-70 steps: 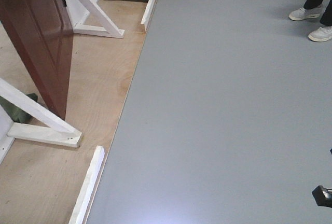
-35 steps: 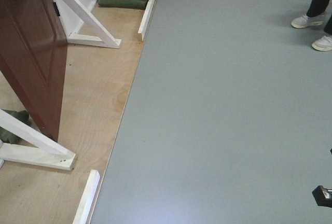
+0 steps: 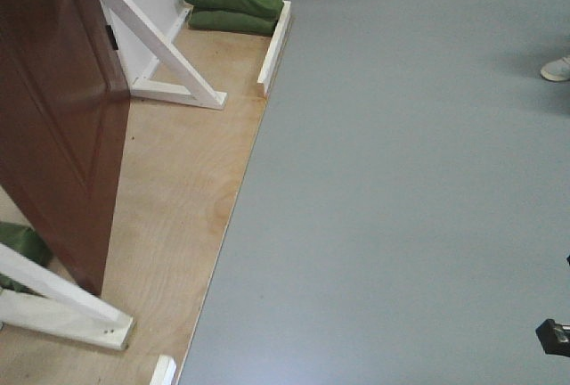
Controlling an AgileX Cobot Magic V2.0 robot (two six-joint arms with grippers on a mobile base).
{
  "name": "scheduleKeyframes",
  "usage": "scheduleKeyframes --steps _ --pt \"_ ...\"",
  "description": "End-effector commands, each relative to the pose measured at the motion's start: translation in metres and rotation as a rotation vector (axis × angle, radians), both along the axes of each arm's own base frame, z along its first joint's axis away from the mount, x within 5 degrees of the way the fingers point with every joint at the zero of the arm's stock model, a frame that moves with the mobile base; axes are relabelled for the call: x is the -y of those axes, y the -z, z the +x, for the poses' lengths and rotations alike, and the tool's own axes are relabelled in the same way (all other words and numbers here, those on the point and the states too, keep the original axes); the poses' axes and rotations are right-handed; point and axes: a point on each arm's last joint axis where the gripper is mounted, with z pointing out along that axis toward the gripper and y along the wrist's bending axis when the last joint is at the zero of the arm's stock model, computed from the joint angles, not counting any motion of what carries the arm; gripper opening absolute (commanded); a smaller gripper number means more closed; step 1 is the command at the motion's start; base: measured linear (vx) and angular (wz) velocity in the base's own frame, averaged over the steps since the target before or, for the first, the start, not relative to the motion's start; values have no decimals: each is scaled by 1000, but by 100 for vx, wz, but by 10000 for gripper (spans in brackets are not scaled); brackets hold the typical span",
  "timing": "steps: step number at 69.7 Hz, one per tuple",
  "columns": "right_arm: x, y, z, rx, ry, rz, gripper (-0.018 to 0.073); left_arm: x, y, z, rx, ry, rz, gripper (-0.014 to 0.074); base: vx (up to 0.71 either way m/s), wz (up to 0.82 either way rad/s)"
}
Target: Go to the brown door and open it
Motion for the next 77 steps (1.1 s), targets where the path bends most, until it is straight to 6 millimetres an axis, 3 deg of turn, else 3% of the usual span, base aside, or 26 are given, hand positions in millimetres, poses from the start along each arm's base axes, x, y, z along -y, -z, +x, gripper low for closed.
scheduleKeyframes --steps 1,77 --pt "1 -7 0 86 9 -16 0 2 -4 -1 92 20 -6 11 39 3" --pt "1 -7 0 86 9 -16 0 2 -4 -1 92 20 -6 11 32 -10"
